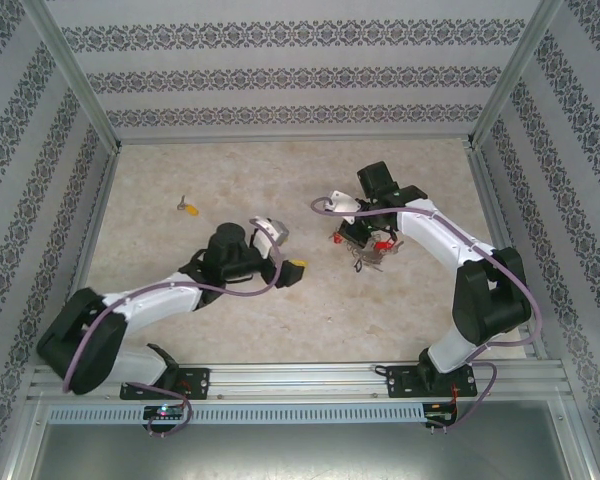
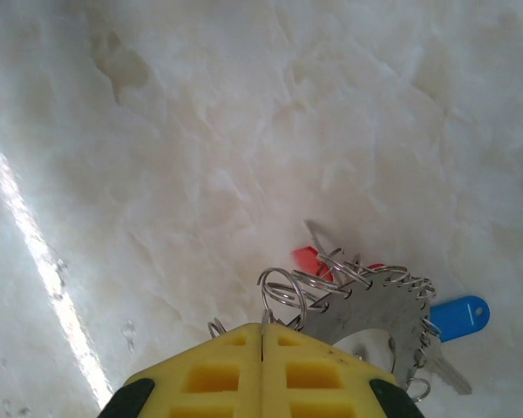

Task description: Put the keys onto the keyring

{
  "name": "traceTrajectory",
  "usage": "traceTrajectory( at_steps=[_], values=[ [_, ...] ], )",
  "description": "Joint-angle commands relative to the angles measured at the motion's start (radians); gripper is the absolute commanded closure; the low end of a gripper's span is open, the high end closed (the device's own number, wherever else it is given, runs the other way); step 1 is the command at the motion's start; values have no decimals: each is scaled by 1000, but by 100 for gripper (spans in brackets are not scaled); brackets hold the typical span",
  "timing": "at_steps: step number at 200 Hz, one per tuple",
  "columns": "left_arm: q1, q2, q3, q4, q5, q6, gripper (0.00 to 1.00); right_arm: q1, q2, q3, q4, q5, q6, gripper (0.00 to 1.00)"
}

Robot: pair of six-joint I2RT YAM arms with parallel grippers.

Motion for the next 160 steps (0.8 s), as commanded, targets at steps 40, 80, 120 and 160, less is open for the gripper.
traceTrajectory(
  at_steps=[40,80,120,160],
  values=[
    [-35,306,91,334,66,76,9,4,-31,-10,70,-192,96,100],
    [-35,473,167,499,111,11,18,8,-45,-28,64,-242,95,100],
    [-34,509,205,528,124,0,30,6,-56,-51,57,-265,84,100],
    [-33,480,184,473,152,32,41,4,-51,-48,67,-277,90,100]
  ],
)
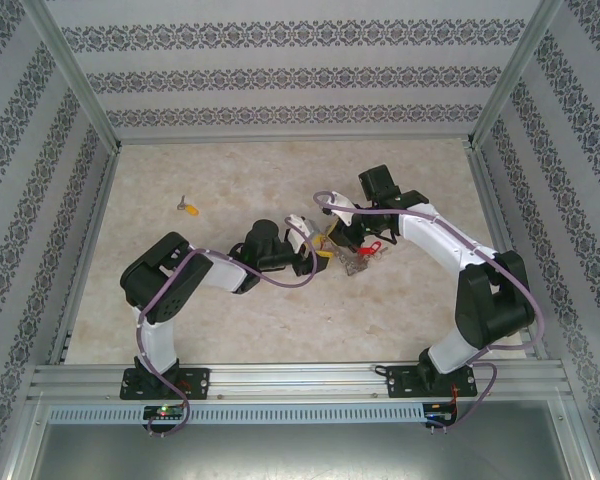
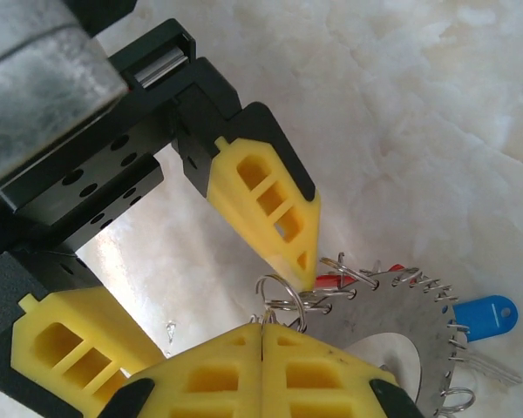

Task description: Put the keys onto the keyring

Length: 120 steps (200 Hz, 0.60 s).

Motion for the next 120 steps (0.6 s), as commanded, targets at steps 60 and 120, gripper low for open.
traceTrajectory(
  at_steps=[60,120],
  values=[
    [-7,-137,-177,80,3,5,32,4,-17,11,40,-76,26,100],
    [1,42,-88,361,92,-221,33,5,-29,-4,88,-98,50,100]
  ],
)
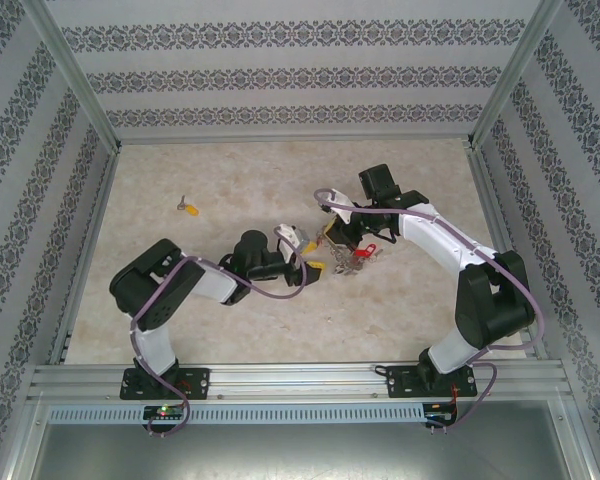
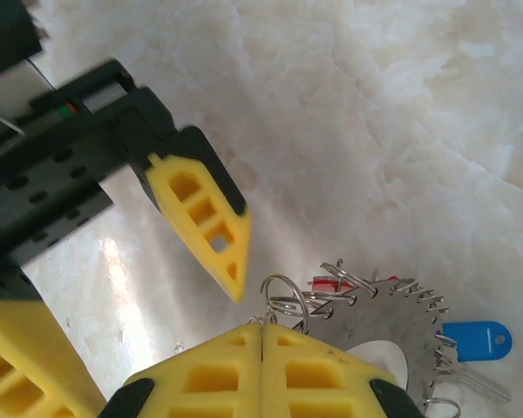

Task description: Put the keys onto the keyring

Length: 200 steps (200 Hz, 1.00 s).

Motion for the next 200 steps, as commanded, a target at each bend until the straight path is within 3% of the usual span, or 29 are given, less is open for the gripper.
traceTrajectory(
  at_steps=[1,22,80,124,200],
  values=[
    [1,85,39,229,59,-158,33,4,-30,-5,50,-54,27,100],
    [5,126,16,348,54,-206,33,4,-51,-33,100,-56,51,100],
    [36,130,25,352,68,-244,30,4,-70,-71,155,-84,64,100],
    [52,103,23,335,82,-242,43,0,-71,-82,164,-86,66,100],
    [57,145,73,314,78,-258,46,-9,-60,-75,156,-96,85,100]
  ],
)
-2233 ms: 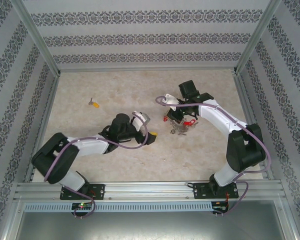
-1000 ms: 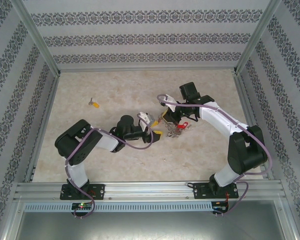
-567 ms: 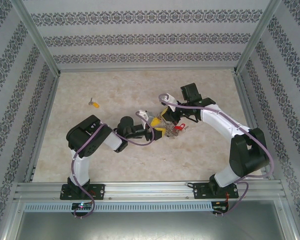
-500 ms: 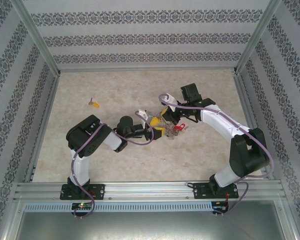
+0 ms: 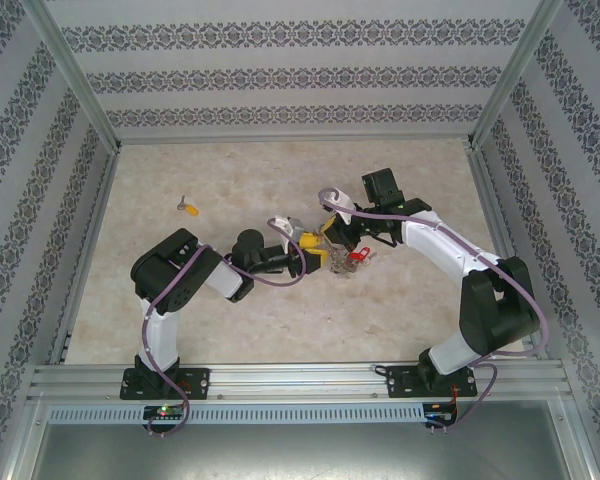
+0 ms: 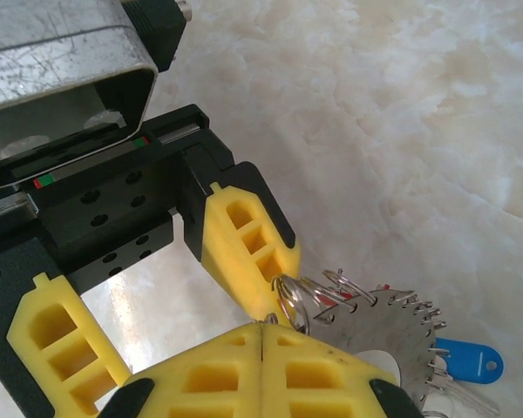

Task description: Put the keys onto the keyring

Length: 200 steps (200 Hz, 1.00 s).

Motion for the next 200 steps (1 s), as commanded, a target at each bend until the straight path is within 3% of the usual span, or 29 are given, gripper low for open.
traceTrajectory(
  at_steps=[1,30,67,116,160,200],
  values=[
    [15,13,39,43,21,-17,45,-6,-17,2,24,-42,14,100],
    [22,16,68,14,28,-7,47,-5,-19,-2,26,-39,16,100],
    [26,26,99,-31,91,1,77,-6,-22,-4,31,-31,18,100],
    [28,8,71,-50,95,49,90,-13,-18,-7,42,-32,24,100],
    [30,-22,78,-157,153,127,88,-30,-14,-13,55,-33,39,100],
    [30,-46,79,-255,174,187,74,-40,-16,-29,79,-44,50,100]
  ],
)
